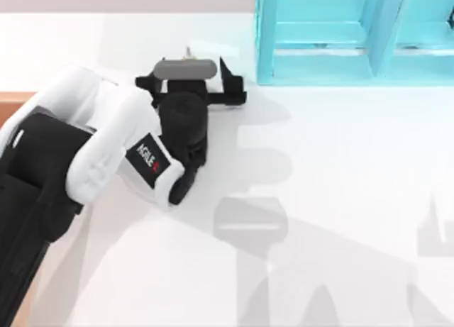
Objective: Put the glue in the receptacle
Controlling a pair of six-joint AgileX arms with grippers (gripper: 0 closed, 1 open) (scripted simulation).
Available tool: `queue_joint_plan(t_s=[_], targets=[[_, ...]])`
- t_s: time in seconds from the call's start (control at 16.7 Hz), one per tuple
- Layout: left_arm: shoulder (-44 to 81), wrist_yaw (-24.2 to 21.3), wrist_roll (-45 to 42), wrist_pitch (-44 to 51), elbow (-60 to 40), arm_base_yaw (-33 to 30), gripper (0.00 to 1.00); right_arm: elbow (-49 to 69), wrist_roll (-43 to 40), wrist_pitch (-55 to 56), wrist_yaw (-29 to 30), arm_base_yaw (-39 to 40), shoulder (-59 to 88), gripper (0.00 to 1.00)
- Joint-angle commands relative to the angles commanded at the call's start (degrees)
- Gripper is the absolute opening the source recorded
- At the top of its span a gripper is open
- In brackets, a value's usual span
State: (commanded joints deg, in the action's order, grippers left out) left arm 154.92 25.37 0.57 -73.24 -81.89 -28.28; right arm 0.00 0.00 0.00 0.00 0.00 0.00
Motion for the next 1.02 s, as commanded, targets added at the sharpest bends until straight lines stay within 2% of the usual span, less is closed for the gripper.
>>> queue_joint_plan(t_s=[0.06,0.84,1.02], targets=[[0.0,0.0,0.0,0.0,0.0,0.0,1.0,0.0,0.0,0.0,0.0,0.0,0.0,1.0],[0.0,0.0,0.0,0.0,0.0,0.0,0.02,0.0,0.0,0.0,0.0,0.0,0.0,1.0],[0.0,0.0,0.0,0.0,0.0,0.0,0.0,0.0,0.0,0.0,0.0,0.0,0.0,1.0]])
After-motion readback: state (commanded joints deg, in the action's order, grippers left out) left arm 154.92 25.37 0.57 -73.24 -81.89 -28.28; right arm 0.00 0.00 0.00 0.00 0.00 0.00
